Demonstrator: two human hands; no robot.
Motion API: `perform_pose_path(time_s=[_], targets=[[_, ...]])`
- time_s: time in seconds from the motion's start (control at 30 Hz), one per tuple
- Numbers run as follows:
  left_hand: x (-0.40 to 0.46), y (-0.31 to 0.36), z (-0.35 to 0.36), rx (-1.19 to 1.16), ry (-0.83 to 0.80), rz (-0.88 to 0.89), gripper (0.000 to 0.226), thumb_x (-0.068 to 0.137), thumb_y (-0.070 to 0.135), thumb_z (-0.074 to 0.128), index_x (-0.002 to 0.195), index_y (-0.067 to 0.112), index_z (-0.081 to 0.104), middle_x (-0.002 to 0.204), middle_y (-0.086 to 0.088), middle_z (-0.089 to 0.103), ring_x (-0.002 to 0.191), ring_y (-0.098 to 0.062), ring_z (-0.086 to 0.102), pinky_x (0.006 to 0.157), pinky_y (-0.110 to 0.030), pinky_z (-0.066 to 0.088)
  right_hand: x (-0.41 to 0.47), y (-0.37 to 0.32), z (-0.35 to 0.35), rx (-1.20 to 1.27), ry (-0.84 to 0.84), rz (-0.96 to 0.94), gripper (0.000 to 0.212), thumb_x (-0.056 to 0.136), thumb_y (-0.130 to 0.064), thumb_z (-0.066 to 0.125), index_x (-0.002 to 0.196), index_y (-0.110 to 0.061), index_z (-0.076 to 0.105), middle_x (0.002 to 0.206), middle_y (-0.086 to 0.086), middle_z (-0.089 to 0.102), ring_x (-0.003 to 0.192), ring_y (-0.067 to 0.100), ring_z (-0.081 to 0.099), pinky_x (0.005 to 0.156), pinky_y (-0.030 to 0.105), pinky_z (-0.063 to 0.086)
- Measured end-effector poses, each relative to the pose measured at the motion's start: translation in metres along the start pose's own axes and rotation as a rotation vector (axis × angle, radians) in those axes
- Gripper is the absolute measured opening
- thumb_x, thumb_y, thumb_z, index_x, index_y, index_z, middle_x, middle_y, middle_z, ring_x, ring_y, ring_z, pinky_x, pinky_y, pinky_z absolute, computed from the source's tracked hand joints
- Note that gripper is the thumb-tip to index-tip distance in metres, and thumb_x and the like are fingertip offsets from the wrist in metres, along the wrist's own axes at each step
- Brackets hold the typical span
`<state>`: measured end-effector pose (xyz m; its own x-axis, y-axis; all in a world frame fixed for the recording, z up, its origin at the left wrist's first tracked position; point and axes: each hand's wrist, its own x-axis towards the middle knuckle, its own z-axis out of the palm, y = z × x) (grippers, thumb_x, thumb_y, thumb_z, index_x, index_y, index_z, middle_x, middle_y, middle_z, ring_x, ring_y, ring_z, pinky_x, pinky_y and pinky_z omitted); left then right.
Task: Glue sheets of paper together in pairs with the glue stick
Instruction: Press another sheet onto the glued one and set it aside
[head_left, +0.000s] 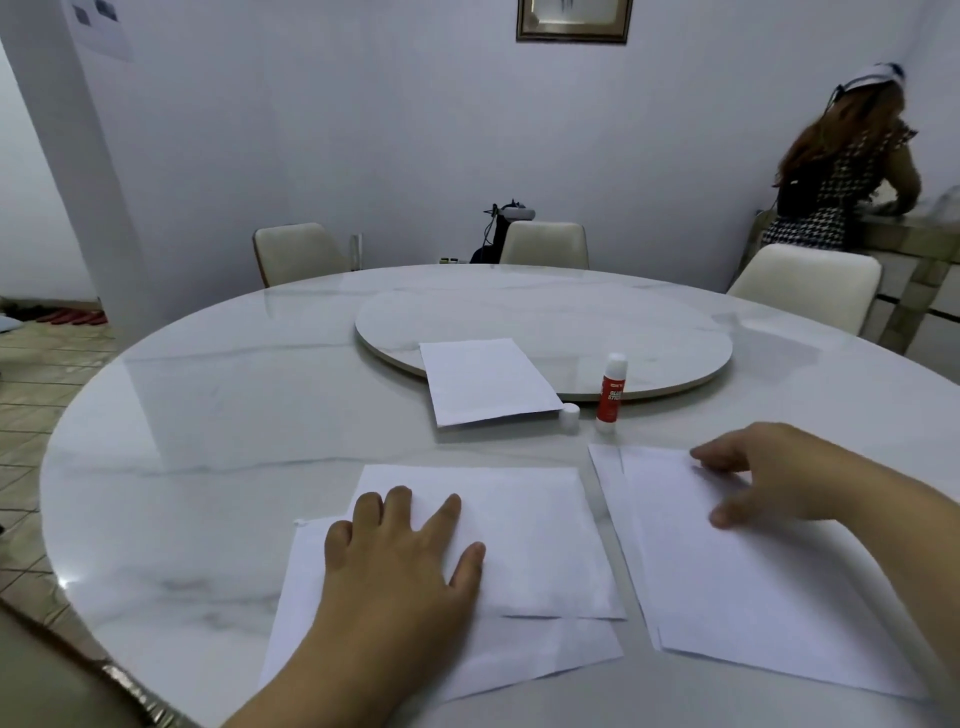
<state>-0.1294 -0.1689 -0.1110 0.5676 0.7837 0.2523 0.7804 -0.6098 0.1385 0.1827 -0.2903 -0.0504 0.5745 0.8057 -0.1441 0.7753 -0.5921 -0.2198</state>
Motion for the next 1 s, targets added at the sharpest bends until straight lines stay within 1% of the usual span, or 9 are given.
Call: perform_pose_path(time_s=[0.1,0.27,0.37,0.47,0.57,0.63,0.77,0.87,1.0], targets=[[0.0,0.001,0.001,-0.02,-0.001,0.007,0.056,0.087,0.058,0.02,0.141,0.042,0.021,0.141,0.002,0.028,0.13,-0.02,0.017,0.104,-0.038,0.016,-0.005,0.0,0.008,0.012,0.137,-0.027,0.072,0.061,-0.028,0.085,0.127,-0.028,0.058,0.105,-0.01,0.063,0.089,0.007,0.055,0.082,0.019,0.039],[0.0,0.0,0.002,-0.034,0.008,0.004,0.055,0.088,0.057,0.021,0.141,0.042,0.022,0.142,0.003,0.027,0.13,-0.019,0.016,0.102,-0.038,0.014,-0.019,-0.009,0.013,-0.088,0.282,-0.044,0.06,0.062,-0.032,0.081,0.117,-0.039,0.059,0.102,-0.016,0.054,0.106,0.02,0.051,0.086,0.026,0.04],[-0.001,0.001,0.003,-0.061,0.025,0.019,0.054,0.089,0.056,0.021,0.141,0.042,0.023,0.143,0.004,0.028,0.131,-0.018,0.017,0.103,-0.037,0.014,-0.031,-0.014,0.008,-0.159,0.35,-0.128,0.033,0.058,-0.038,0.081,0.085,-0.039,0.061,0.086,-0.017,0.048,0.087,0.015,0.053,0.068,0.025,0.038],[0.001,0.001,-0.002,-0.093,0.117,0.045,0.052,0.091,0.052,0.021,0.143,0.043,0.018,0.146,0.007,0.026,0.132,-0.015,0.017,0.102,-0.035,0.012,-0.047,-0.015,-0.019,-0.056,0.355,-0.158,0.027,0.054,-0.037,0.084,0.061,-0.034,0.058,0.072,-0.013,0.057,0.071,0.01,0.054,0.057,0.028,0.039],[0.008,-0.004,-0.019,-0.303,0.237,0.057,0.045,0.093,0.046,0.029,0.139,0.047,0.025,0.143,0.014,0.033,0.131,-0.008,0.018,0.098,-0.029,0.009,-0.076,-0.02,-0.067,0.108,0.339,-0.221,0.038,0.04,-0.048,0.087,0.07,-0.05,0.065,0.062,-0.023,0.066,0.06,0.004,0.062,0.051,0.024,0.043],[0.01,-0.005,-0.039,-0.741,0.208,0.058,0.038,0.09,0.05,0.042,0.126,0.059,0.034,0.133,0.021,0.043,0.128,0.0,0.029,0.101,-0.025,0.018,-0.096,-0.03,-0.091,0.39,0.398,-0.304,0.047,0.025,-0.054,0.082,0.07,-0.048,0.07,0.055,-0.023,0.068,0.049,-0.002,0.064,0.042,0.015,0.047],[0.002,0.008,-0.081,-1.566,-0.079,0.163,0.073,0.051,0.08,0.059,0.116,0.077,0.028,0.142,0.011,0.043,0.128,-0.008,0.044,0.103,-0.041,0.04,-0.102,-0.059,-0.095,1.042,0.301,-0.441,0.032,0.044,-0.021,0.087,0.075,-0.023,0.078,0.073,-0.002,0.078,0.063,0.017,0.074,0.049,0.024,0.056],[0.002,0.013,-0.094,-1.503,-0.051,0.256,0.091,0.053,0.068,0.072,0.115,0.082,0.007,0.141,0.004,0.047,0.117,-0.013,0.058,0.093,-0.046,0.047,-0.092,-0.093,-0.07,1.23,0.183,-0.387,0.043,0.043,-0.015,0.08,0.085,-0.008,0.075,0.083,0.007,0.078,0.069,0.023,0.074,0.053,0.031,0.058],[0.011,0.0,-0.088,-1.368,0.08,0.07,0.09,0.069,0.027,0.076,0.117,0.078,0.019,0.09,0.002,0.073,0.087,-0.014,0.07,0.079,-0.035,0.053,-0.078,-0.116,-0.026,1.3,0.122,-0.252,0.067,0.035,-0.023,0.083,0.099,-0.006,0.068,0.086,0.006,0.078,0.074,0.023,0.075,0.06,0.032,0.06]])
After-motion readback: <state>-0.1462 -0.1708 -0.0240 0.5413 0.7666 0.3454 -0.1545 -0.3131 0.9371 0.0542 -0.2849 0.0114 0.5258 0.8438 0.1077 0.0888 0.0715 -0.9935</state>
